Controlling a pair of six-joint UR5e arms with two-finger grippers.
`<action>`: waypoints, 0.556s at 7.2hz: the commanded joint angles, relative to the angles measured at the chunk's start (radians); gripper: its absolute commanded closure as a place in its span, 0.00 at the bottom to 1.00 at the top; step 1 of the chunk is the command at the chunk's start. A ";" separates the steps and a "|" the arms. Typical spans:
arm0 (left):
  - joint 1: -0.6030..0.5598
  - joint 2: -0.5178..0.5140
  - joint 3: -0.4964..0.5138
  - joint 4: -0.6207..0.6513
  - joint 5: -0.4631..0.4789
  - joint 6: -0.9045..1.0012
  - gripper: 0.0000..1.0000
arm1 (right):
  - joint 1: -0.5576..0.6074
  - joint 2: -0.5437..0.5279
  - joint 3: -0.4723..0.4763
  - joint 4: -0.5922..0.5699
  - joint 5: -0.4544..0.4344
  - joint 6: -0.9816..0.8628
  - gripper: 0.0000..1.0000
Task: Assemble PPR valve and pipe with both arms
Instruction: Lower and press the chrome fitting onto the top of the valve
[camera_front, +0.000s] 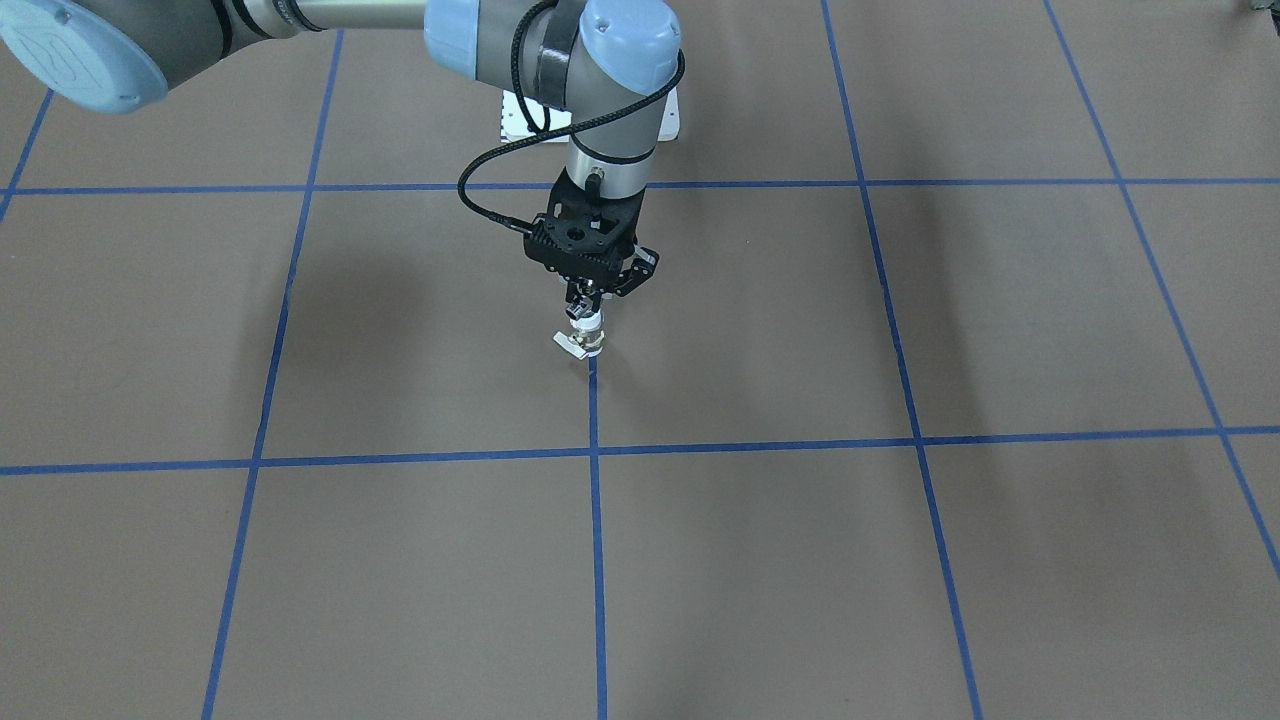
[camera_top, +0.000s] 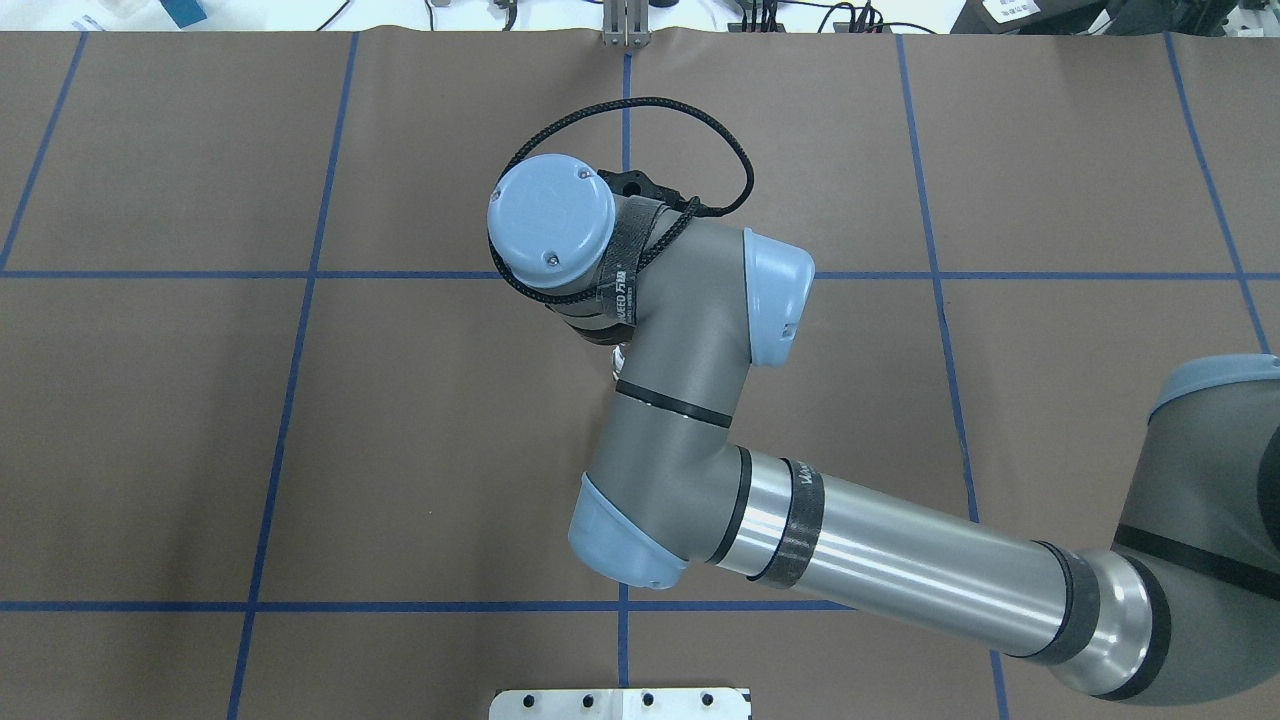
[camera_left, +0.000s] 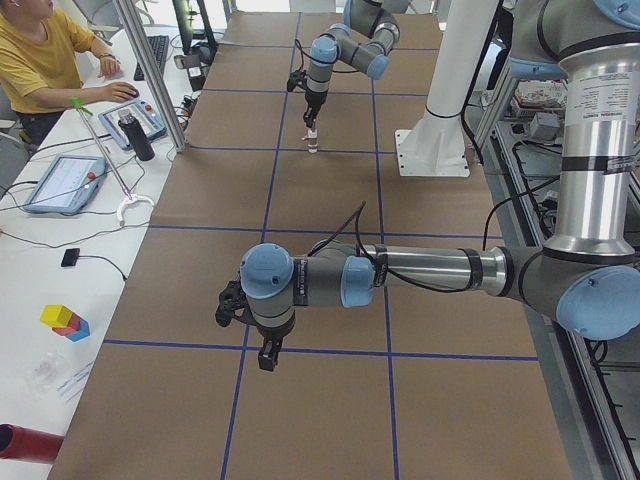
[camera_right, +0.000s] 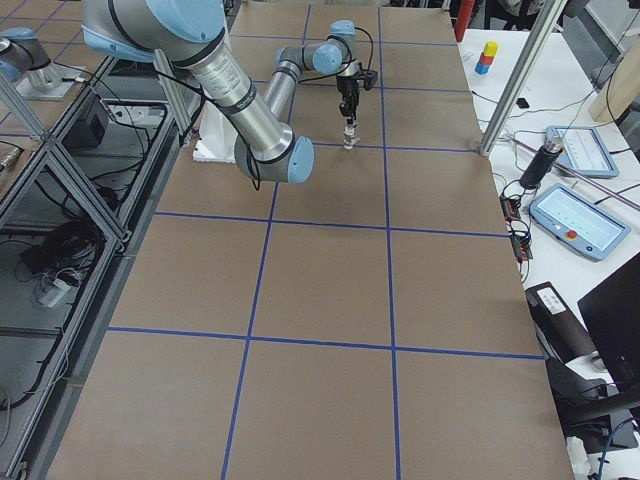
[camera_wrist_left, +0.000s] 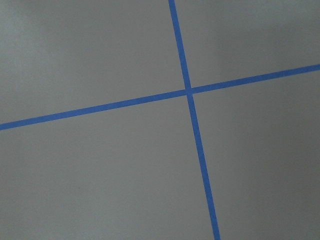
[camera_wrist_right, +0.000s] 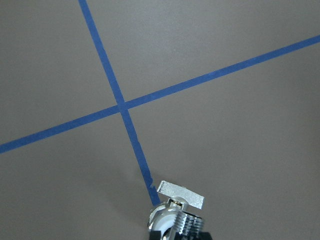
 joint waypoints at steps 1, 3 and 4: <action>0.001 0.000 0.000 0.000 0.000 0.000 0.00 | -0.005 -0.004 -0.001 0.000 -0.013 -0.001 1.00; 0.000 0.000 0.000 0.000 0.000 0.000 0.00 | -0.010 -0.011 0.000 0.002 -0.015 -0.001 1.00; 0.000 0.000 0.000 0.000 0.000 0.000 0.00 | -0.011 -0.011 0.000 0.002 -0.015 -0.001 0.80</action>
